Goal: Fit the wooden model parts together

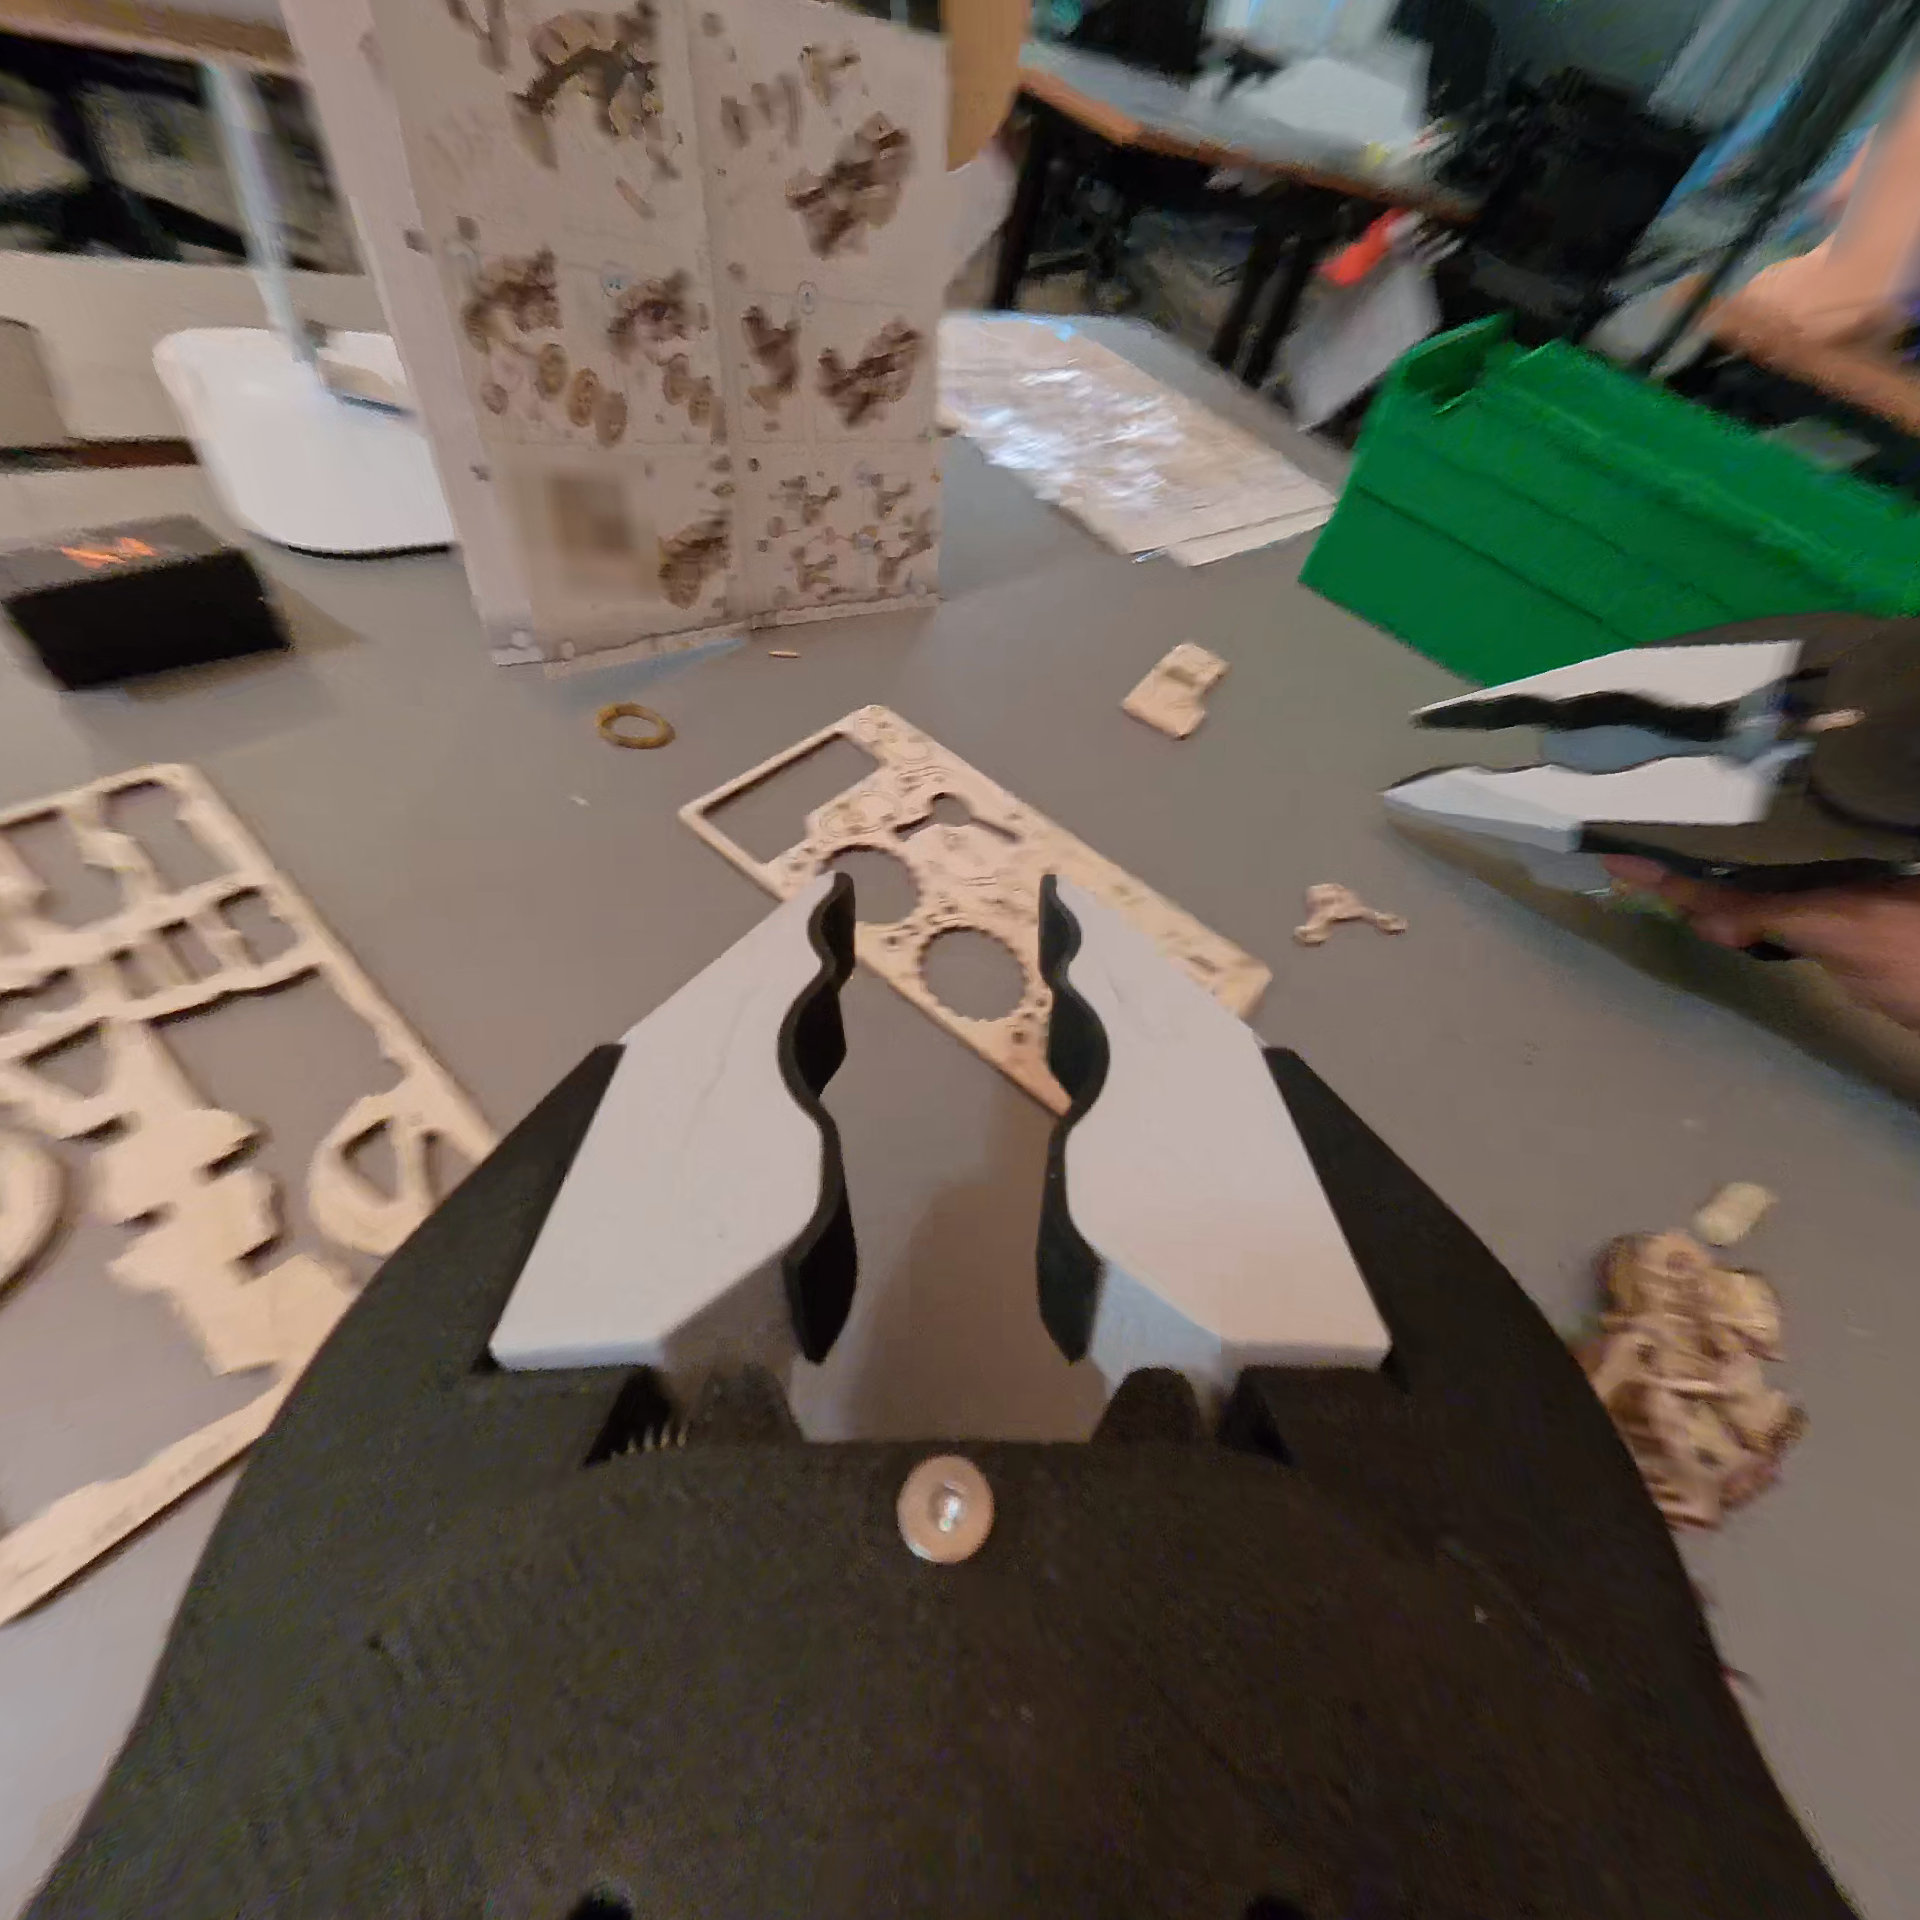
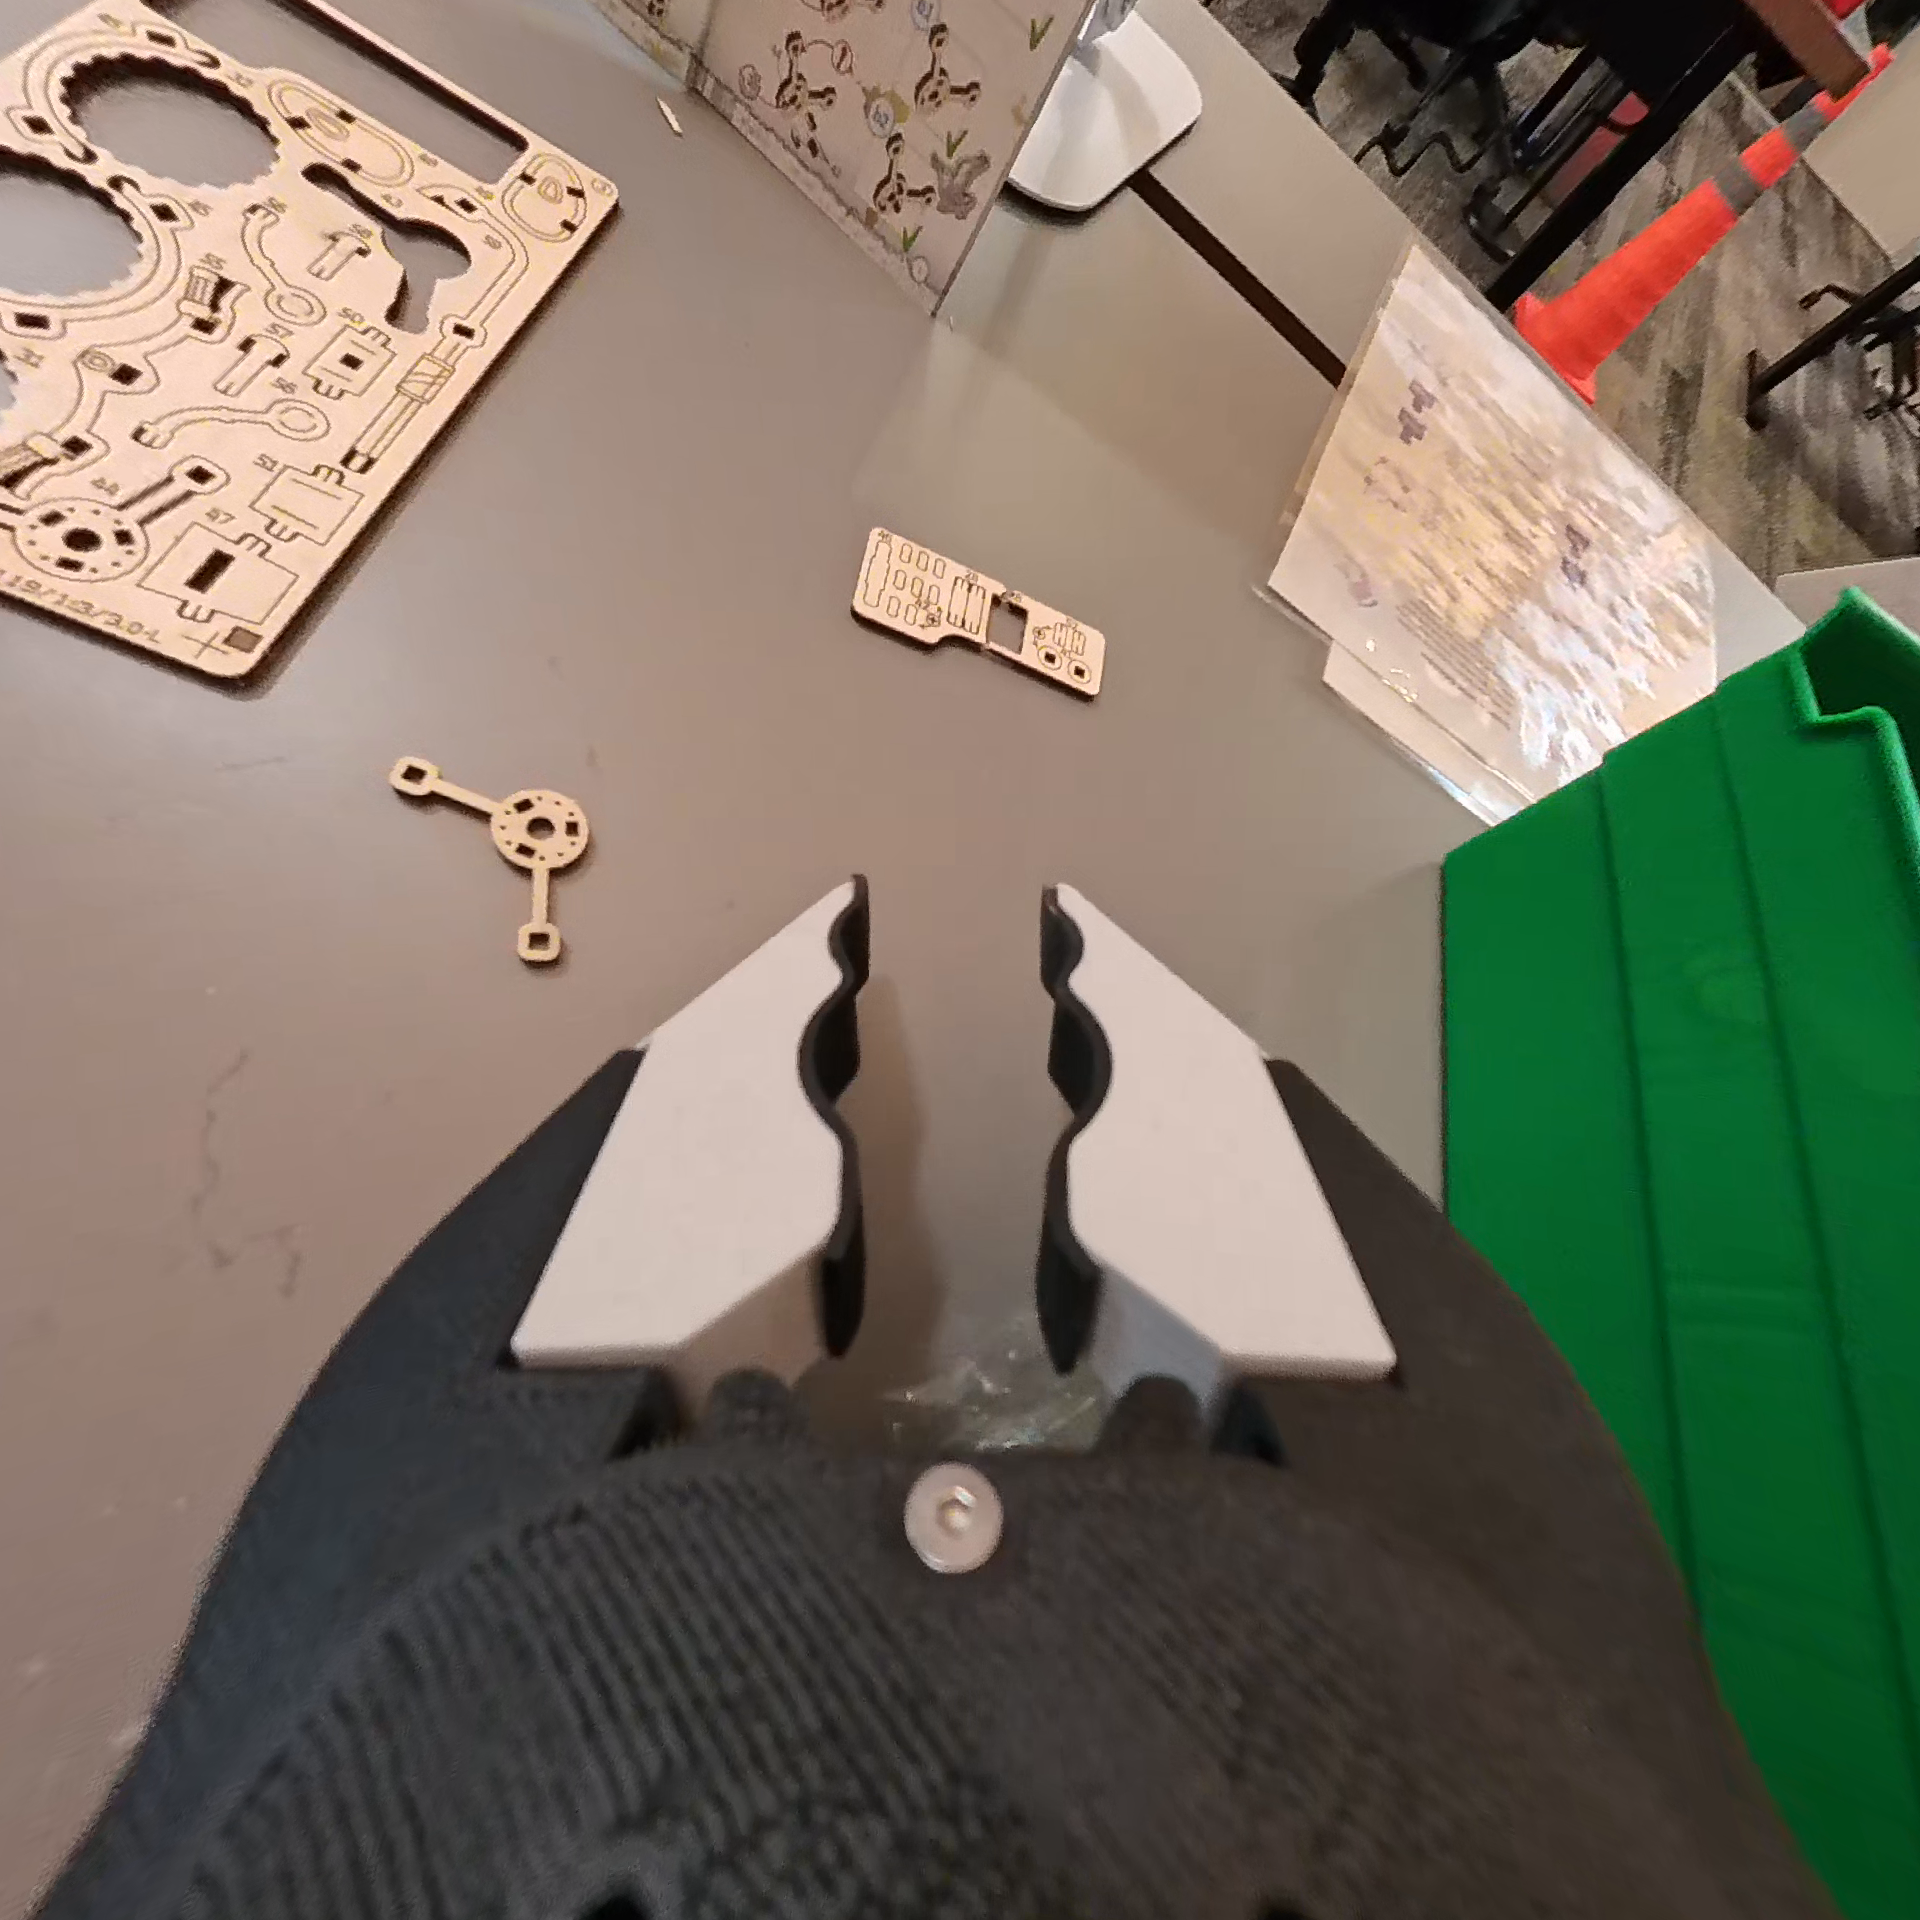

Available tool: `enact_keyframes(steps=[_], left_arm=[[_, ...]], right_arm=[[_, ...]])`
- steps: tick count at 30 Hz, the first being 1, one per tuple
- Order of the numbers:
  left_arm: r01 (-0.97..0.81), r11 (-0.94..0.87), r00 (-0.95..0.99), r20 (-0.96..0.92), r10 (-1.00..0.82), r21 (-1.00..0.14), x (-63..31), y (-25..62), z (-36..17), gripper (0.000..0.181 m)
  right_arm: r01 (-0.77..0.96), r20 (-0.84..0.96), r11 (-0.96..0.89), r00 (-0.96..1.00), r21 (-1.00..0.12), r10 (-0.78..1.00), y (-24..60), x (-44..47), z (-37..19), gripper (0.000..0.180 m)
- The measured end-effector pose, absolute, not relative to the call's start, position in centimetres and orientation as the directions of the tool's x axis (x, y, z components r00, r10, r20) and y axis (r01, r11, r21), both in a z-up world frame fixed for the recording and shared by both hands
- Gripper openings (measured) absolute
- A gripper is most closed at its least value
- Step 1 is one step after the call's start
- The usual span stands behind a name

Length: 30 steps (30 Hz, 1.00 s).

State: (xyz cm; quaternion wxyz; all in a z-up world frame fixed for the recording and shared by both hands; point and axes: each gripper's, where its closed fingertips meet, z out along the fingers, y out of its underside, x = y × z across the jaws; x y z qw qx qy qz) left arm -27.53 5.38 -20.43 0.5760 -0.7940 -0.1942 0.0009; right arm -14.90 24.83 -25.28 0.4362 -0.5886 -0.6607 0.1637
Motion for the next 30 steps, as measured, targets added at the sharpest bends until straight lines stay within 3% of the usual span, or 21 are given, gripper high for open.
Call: enact_keyframes(steps=[3,8,18,25,30], left_arm=[[0.183,-0.455,0.878,-0.063,0.474,-0.871,-29.2,4.0,-21.4,0.029],[0.058,-0.732,0.754,-0.451,0.478,-0.679,-29.9,2.5,-21.9,0.029],[0.033,-0.79,0.719,-0.534,0.445,-0.613,-28.8,2.3,-21.4,0.036],[0.037,-0.784,0.755,-0.497,0.428,-0.619,-28.3,2.5,-22.3,0.039],[0.054,-0.776,0.768,-0.471,0.434,-0.628,-28.9,2.6,-23.3,0.041]], right_arm=[[0.627,0.365,0.24,0.076,-0.741,0.928,24.8,-14.9,-25.2,0.031],[0.618,0.33,0.214,0.078,-0.757,0.941,24.8,-15.1,-25.1,0.031],[0.627,0.36,0.243,0.063,-0.74,0.931,24.2,-15.0,-25.4,0.03],[0.461,0.116,0.08,0.051,-0.884,0.992,22.5,-16.4,-22.8,0.029],[0.44,0.117,0.076,0.067,-0.895,0.991,23.3,-16.7,-22.7,0.029]])
